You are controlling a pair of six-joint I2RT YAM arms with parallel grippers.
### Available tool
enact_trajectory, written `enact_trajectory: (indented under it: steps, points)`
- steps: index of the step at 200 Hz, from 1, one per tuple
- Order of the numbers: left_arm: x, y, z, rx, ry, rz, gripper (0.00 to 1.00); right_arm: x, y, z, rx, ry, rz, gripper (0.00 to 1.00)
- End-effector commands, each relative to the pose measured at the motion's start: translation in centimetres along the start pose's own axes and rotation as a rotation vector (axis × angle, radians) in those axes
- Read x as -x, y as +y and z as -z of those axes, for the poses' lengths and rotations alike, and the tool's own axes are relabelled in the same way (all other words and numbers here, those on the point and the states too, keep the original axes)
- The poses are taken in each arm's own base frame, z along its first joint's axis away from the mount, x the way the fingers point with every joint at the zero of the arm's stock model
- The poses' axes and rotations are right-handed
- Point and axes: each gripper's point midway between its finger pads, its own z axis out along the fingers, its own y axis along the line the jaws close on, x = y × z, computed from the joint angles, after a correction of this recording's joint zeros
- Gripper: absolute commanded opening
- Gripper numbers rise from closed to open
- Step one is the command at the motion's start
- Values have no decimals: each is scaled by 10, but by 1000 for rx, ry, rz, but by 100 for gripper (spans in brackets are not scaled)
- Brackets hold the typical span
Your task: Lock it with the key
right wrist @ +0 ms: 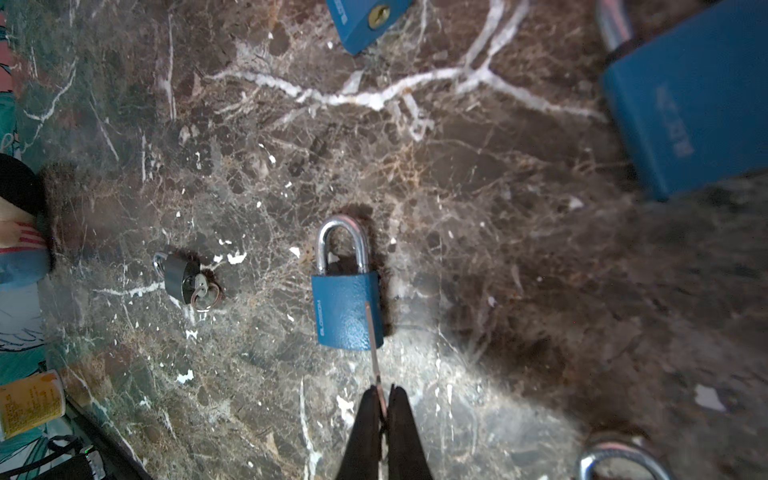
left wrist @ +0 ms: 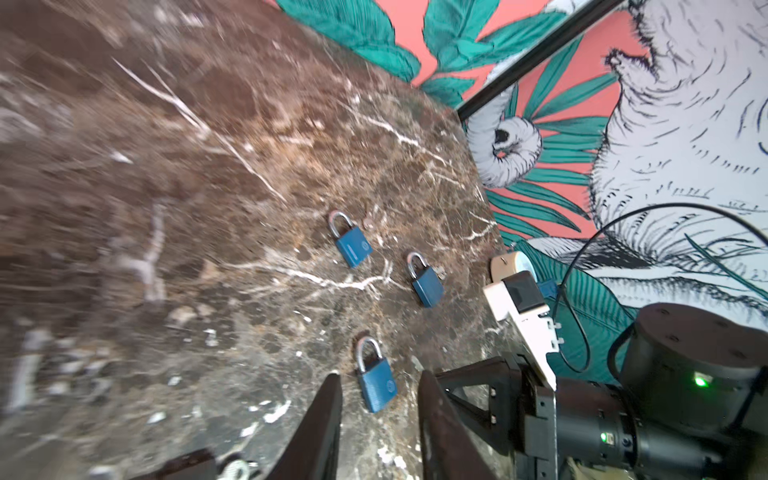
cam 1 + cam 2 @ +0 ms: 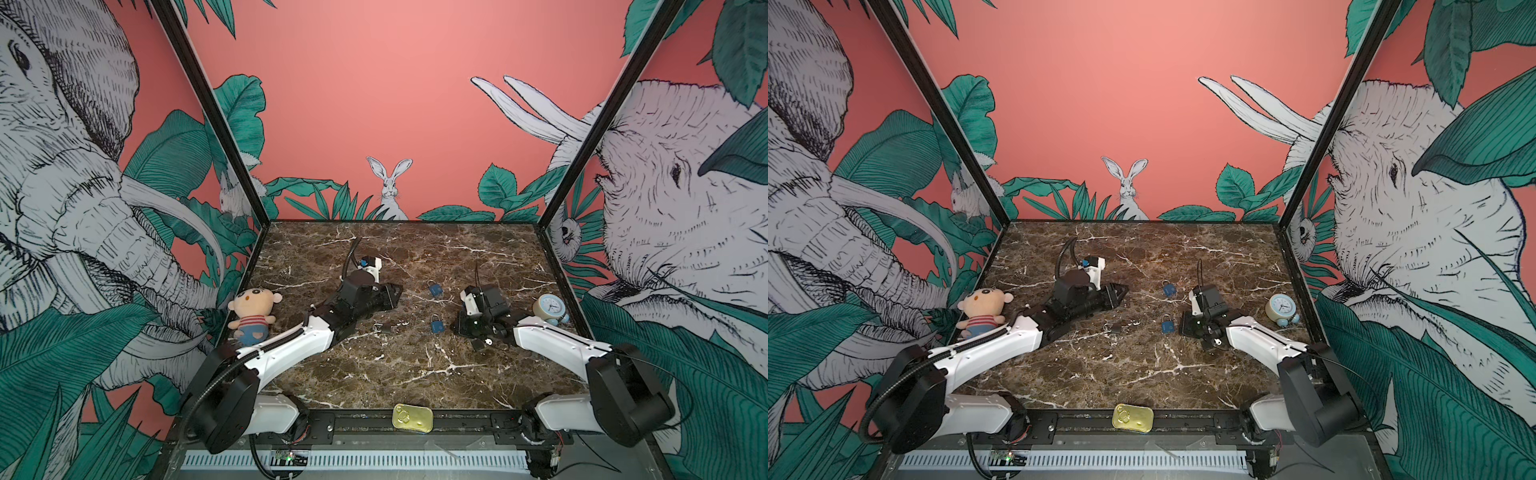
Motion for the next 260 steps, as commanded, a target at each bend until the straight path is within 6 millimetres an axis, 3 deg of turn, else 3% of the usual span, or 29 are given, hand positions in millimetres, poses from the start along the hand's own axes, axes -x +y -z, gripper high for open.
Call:
enact_trajectory:
  steps: [1, 35, 91, 164, 206, 260]
  points:
    - [5, 16, 19, 63, -44, -52, 38, 21, 9, -2, 2, -66, 19, 0]
    - [5, 28, 34, 100, -69, -53, 40, 25, 6, -12, -22, -63, 17, 0]
    - [2, 35, 36, 109, -76, -37, 40, 22, 2, -24, -39, -40, 8, 0]
    - [4, 37, 36, 114, -80, -33, 41, 20, 1, -31, -40, -23, 3, 11]
    - [3, 41, 36, 123, -81, -26, 41, 23, 8, -28, -22, -28, 12, 19]
    - [4, 44, 38, 134, -88, -26, 41, 26, 13, -12, -36, -42, 39, 21]
